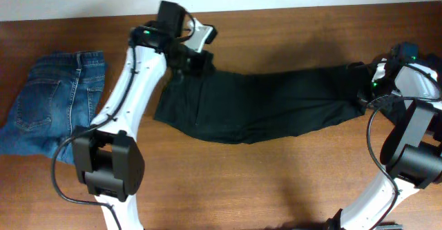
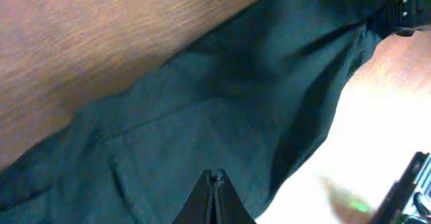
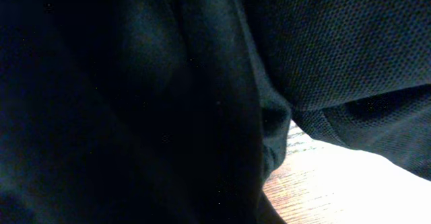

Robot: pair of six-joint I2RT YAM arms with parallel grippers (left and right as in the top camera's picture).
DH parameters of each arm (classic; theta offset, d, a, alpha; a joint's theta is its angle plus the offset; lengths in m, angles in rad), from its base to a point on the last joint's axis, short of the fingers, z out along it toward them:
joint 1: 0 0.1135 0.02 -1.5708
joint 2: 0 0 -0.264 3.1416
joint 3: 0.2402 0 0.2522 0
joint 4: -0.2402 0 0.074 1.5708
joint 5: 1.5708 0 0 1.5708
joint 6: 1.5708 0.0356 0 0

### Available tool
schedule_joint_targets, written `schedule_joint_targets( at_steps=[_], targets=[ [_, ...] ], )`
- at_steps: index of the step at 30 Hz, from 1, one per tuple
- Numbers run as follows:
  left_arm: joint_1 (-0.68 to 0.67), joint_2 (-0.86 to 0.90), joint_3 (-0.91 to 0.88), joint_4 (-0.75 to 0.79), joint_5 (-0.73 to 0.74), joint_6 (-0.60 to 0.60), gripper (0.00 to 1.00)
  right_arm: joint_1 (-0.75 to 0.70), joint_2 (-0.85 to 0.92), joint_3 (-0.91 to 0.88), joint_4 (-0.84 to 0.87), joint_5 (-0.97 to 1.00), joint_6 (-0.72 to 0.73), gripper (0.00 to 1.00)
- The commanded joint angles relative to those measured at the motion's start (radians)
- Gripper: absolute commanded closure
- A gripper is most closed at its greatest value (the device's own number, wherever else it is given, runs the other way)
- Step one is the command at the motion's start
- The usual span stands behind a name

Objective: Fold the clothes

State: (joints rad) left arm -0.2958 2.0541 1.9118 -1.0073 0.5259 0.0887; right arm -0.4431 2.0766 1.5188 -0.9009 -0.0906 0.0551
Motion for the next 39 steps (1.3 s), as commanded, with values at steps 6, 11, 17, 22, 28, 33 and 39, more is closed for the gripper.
schedule_joint_targets(
  at_steps=[6, 11, 17, 22, 28, 33, 39],
  targets=[
    [0.004, 0.108, -0.003, 0.018, -0.034, -0.052, 0.98, 0.014, -0.035, -0.008, -0.004, -0.007, 0.002, 0.96],
    [0.023, 0.217, -0.006, -0.091, -0.092, -0.051, 0.99, 0.014, -0.035, -0.008, -0.004, -0.006, 0.002, 0.96],
    [0.066, 0.287, -0.006, -0.214, -0.286, -0.052, 0.99, 0.014, -0.035, -0.008, -0.003, -0.006, 0.002, 0.96],
    [0.099, 0.291, -0.013, -0.211, -0.324, -0.051, 0.99, 0.010, -0.035, -0.008, -0.003, -0.006, 0.002, 0.96],
    [0.111, 0.291, -0.013, -0.198, -0.325, -0.051, 0.99, 0.010, -0.035, -0.007, -0.003, -0.006, 0.002, 0.96],
    [0.109, 0.291, -0.013, -0.300, -0.337, -0.051, 0.87, 0.010, -0.035, 0.006, -0.008, -0.006, 0.002, 0.96],
    [0.111, 0.291, -0.013, -0.315, -0.605, -0.135, 0.86, 0.010, -0.036, 0.014, -0.008, -0.006, 0.002, 0.96]
  ],
)
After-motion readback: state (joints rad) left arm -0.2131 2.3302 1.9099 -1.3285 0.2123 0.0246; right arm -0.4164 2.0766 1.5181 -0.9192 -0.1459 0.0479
